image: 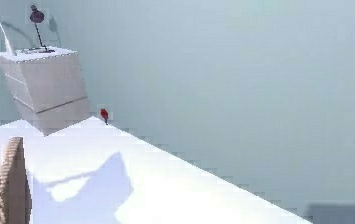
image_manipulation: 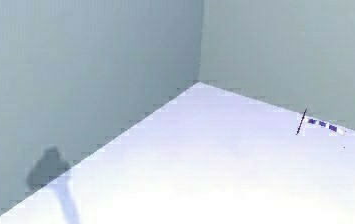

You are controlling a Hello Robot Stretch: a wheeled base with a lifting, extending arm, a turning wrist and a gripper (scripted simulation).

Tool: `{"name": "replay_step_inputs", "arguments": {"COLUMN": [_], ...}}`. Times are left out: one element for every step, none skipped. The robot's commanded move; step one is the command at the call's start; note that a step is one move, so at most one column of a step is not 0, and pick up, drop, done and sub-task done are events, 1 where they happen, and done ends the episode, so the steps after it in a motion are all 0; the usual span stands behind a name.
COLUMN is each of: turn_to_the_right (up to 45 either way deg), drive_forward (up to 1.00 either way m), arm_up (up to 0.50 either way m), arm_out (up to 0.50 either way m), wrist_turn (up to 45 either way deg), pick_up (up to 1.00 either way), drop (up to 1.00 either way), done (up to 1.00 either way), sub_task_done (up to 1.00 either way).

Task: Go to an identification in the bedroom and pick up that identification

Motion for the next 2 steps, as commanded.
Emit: {"name": "replay_step_inputs", "arguments": {"turn_to_the_right": [-12.0,-3.0], "drive_forward": [0.0,0.0], "arm_up": [0.0,0.0], "arm_out": [0.0,0.0], "wrist_turn": [0.0,0.0], "pick_up": [0.0,0.0], "drop": [0.0,0.0], "done": [0.0,0.0], "sub_task_done": [0.0,0.0]}}
